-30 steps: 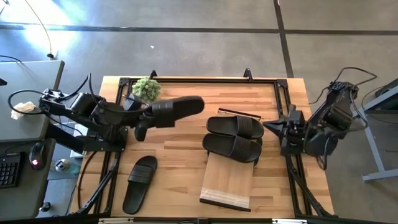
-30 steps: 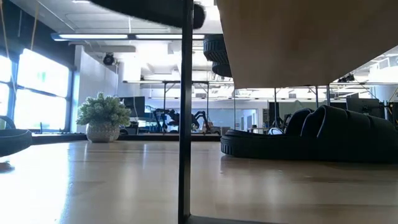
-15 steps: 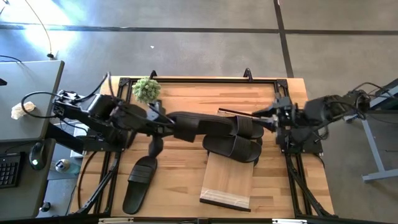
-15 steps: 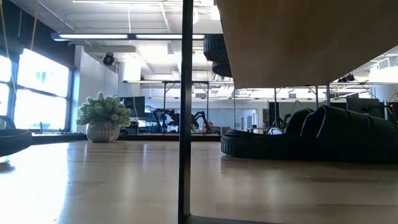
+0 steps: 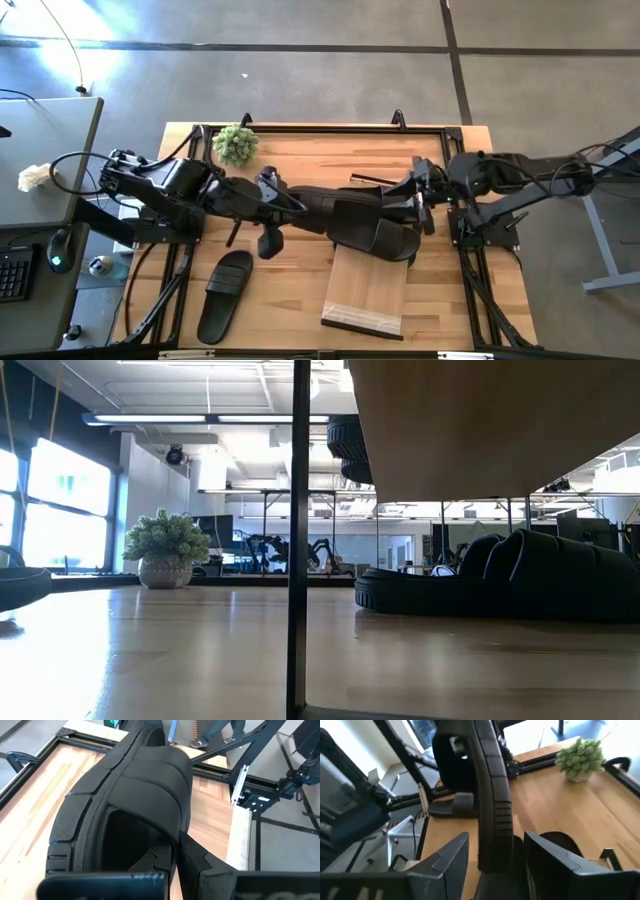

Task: Pick and place slides into the shelf
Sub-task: Put the right black slide under the shelf

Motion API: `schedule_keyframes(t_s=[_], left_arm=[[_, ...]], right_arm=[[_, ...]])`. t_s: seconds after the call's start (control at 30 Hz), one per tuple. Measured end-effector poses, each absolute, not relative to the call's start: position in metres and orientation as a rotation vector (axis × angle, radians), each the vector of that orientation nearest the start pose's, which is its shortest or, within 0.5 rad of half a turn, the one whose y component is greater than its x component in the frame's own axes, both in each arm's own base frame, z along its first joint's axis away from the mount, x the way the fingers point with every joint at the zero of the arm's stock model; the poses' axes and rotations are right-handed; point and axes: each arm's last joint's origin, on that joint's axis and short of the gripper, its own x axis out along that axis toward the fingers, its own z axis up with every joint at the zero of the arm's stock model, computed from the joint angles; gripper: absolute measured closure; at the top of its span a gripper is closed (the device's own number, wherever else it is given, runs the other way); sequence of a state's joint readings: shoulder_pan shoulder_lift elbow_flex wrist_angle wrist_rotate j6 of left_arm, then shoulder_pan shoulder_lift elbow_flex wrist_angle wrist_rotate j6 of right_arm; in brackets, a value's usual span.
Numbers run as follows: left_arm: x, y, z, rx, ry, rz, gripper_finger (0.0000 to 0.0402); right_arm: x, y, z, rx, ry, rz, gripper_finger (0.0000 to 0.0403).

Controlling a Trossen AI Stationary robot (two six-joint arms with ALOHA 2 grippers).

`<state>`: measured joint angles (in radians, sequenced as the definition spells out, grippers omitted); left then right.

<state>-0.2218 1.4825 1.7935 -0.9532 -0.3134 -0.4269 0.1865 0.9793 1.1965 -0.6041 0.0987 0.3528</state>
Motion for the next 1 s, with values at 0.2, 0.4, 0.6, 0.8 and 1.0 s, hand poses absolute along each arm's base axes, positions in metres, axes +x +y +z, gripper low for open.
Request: schedule_keyframes(t_s=[0.2, 0.4, 0.6, 0.8, 1.0], left_arm=[[0.288, -0.056, 0.439, -0.258, 0.588, 0.213, 0.0401], [0.291, -0.057, 0.435, -0.262, 0.612, 0.215, 0.0401], [0.291, -0.057, 0.435, -0.264, 0.607, 0.214, 0.0401], [0.291, -0.058, 0.435, -0.277, 0.617, 0.184, 0.0401], [0.293, -0.059, 0.433, -0.28, 0.63, 0.172, 0.0401]], right_arm=[[0.204, 0.03, 0.389, 0.292, 0.444, 0.067, 0.0222], [0.219, 0.033, 0.385, 0.288, 0.442, 0.122, 0.0222], [0.232, 0.034, 0.374, 0.291, 0.504, 0.128, 0.0222], [0.244, 0.035, 0.368, 0.273, 0.511, 0.125, 0.025], [0.244, 0.035, 0.368, 0.275, 0.503, 0.134, 0.0295]])
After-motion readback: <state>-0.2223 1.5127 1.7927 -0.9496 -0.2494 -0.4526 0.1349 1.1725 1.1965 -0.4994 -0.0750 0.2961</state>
